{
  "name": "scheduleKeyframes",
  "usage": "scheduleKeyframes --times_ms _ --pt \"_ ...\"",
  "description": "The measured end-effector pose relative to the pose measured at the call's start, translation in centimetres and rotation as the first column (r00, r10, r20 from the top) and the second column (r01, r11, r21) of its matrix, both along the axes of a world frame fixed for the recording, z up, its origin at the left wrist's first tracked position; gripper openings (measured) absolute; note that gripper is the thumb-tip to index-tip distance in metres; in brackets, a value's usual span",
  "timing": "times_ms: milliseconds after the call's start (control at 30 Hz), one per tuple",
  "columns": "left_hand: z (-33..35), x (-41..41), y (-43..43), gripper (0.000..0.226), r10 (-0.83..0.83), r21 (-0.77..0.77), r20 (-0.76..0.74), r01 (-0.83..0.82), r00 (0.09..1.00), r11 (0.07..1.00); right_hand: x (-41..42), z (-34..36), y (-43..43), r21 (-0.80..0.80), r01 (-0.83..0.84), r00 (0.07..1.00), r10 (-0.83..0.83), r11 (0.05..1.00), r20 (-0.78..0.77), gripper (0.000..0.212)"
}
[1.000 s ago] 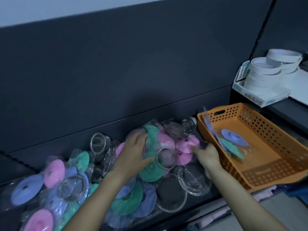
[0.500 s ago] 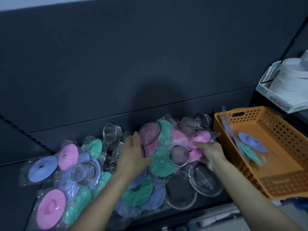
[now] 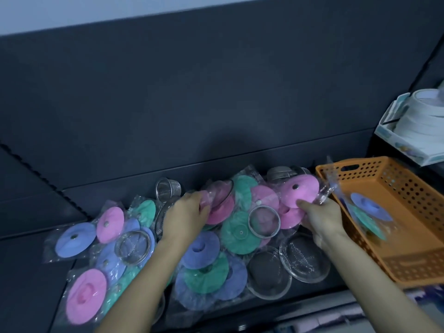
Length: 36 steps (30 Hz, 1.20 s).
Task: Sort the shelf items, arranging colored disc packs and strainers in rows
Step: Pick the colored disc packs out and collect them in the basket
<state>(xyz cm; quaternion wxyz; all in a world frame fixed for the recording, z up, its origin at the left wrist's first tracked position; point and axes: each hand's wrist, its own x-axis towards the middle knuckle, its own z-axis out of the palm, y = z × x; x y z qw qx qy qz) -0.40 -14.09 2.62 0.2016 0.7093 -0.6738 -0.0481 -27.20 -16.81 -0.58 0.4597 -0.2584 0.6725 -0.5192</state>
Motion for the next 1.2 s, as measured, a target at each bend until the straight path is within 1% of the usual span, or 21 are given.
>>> scheduleKeyframes --times_ms 67,167,267,300,333,400,433,500,533,567,633,667,767,833,867,900,967,1033,1100,1133,1200 --pt "0.6 0.3 -0.1 0.021 0.028 -0.016 -0.002 -0.028 1.0 0.999 -0.3 0.3 0.2 -0.026 0.001 1.0 -0.001 1.0 -0.027 0.008" --pt "1.1 -0.1 0.1 0.021 0.014 -0.084 0.049 -0.01 0.999 0.996 -0.5 0.8 0.3 -0.073 0.01 0.999 -0.014 0.997 -0.053 0.015" --pt "0.6 -1.6 0.6 0.022 -0.074 -0.041 -0.029 0.073 0.997 0.996 -0.5 1.2 0.3 -0.123 0.009 0.995 -0.021 0.992 -0.096 0.018" --pt "0.2 -2.2 0.9 0.018 -0.148 -0.016 0.024 0.148 0.989 0.989 -0.5 1.2 0.3 -0.132 0.002 0.994 -0.017 0.991 -0.111 0.016" --pt "-0.3 -2.8 1.2 0.023 -0.249 -0.014 0.127 0.253 0.96 0.967 -0.5 1.3 0.4 -0.136 -0.007 0.992 -0.011 0.991 -0.126 0.015" --pt "-1.5 -3.7 1.7 0.059 -0.351 0.03 0.23 0.353 0.908 0.935 -0.4 1.4 0.5 -0.14 -0.018 0.989 -0.003 0.99 -0.148 0.016" --pt "-1.9 -4.0 1.8 0.065 -0.36 0.05 0.301 0.362 0.883 0.931 -0.4 1.4 0.6 -0.142 -0.019 0.988 -0.003 0.99 -0.153 0.018" --pt "-2.6 -4.4 1.6 0.052 -0.328 0.048 0.446 0.343 0.833 0.938 -0.4 1.5 0.8 -0.152 -0.017 0.986 -0.009 0.988 -0.168 0.022" --pt "-2.6 -4.5 1.6 0.045 -0.298 0.089 0.464 0.291 0.834 0.953 -0.5 1.5 1.0 -0.155 -0.016 0.984 -0.012 0.988 -0.176 0.022" --pt "-2.9 -4.4 1.4 0.049 -0.28 0.108 0.47 0.261 0.837 0.959 -0.5 1.5 1.1 -0.158 -0.014 0.984 -0.014 0.987 -0.18 0.022" --pt "-2.9 -4.3 1.0 0.068 -0.232 0.135 0.464 0.19 0.855 0.972 -0.6 1.5 1.2 -0.16 -0.013 0.983 -0.016 0.987 -0.181 0.02" --pt "-2.3 -4.4 1.0 0.065 -0.225 0.128 0.439 0.187 0.87 0.974 -0.5 1.6 1.4 -0.158 -0.016 0.983 -0.014 0.987 -0.185 0.019" --pt "-1.6 -4.3 0.5 0.031 -0.203 0.02 0.465 0.219 0.862 0.976 -0.5 1.7 1.7 -0.159 -0.02 0.982 -0.01 0.987 -0.187 0.023" --pt "-1.0 -4.0 0.3 0.03 -0.184 -0.061 0.432 0.232 0.883 0.971 -0.6 1.8 1.8 -0.168 -0.022 0.982 -0.011 0.986 -0.19 0.022" --pt "-0.6 -3.8 0.3 0.029 -0.181 -0.097 0.412 0.241 0.893 0.966 -0.7 1.8 1.9 -0.175 -0.025 0.981 -0.009 0.984 -0.193 0.017" --pt "-0.3 -3.7 0.2 0.024 -0.171 -0.145 0.393 0.245 0.903 0.959 -0.7 1.8 1.9 -0.182 -0.029 0.981 -0.008 0.983 -0.196 0.01" --pt "0.6 -3.6 0.2 0.009 -0.12 -0.224 0.335 0.203 0.935 0.953 -0.8 1.9 2.0 -0.201 -0.032 0.981 -0.008 0.979 -0.195 0.011" --pt "1.4 -3.7 0.0 0.014 -0.059 -0.281 0.172 0.106 0.983 0.954 -0.8 1.9 1.9 -0.221 -0.029 0.983 -0.013 0.975 -0.184 0.02" --pt "2.2 -4.0 -0.3 0.012 -0.046 -0.308 -0.059 0.026 0.997 0.951 -0.8 2.2 1.8 -0.257 -0.019 0.981 -0.031 0.966 -0.191 0.022" --pt "2.6 -4.3 -0.5 0.011 -0.062 -0.336 -0.173 0.0 0.983 0.942 -0.8 2.4 1.8 -0.278 -0.019 0.978 -0.039 0.96 -0.203 0.023" --pt "3.7 -5.2 -0.7 0.012 -0.106 -0.381 -0.406 -0.062 0.908 0.923 -0.9 2.9 1.7 -0.314 -0.025 0.971 -0.052 0.949 -0.234 0.024"
